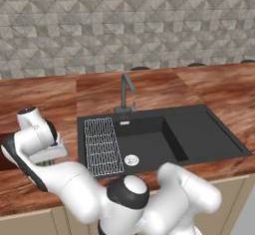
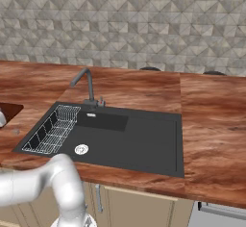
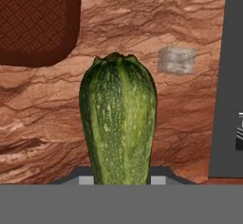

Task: Pick up all produce items and place them in the sink. Turn on the sink faucet to wash them. Then turn the sink off and put them in the tray.

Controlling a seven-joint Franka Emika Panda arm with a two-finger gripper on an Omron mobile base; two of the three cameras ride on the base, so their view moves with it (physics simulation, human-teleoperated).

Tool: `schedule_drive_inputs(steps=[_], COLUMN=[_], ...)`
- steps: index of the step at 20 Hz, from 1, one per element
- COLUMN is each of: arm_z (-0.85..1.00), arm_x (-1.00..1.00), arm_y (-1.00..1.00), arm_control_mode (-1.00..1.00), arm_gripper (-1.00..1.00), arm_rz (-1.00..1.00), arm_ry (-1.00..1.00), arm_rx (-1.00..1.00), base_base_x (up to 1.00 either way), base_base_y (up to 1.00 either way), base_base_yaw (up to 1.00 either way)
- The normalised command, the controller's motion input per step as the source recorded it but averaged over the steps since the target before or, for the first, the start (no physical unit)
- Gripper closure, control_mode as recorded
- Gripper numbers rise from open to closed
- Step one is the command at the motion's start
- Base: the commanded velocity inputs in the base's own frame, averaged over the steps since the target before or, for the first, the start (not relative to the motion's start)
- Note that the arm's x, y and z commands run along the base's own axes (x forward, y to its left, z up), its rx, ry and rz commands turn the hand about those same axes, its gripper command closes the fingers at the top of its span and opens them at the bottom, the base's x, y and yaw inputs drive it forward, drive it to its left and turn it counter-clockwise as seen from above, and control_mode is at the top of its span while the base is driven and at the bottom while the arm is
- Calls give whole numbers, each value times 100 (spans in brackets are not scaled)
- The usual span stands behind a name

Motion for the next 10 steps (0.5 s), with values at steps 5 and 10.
schedule_drive_inputs(steps=[5, 10], arm_z=[43, 31], arm_x=[-2, 0], arm_y=[-35, -50], arm_control_mode=[-100, -100], arm_gripper=[100, 100], arm_rz=[0, 0], arm_ry=[-10, -12], arm_rx=[5, 6], base_base_x=[0, 0], base_base_y=[0, 0], base_base_yaw=[0, 0])
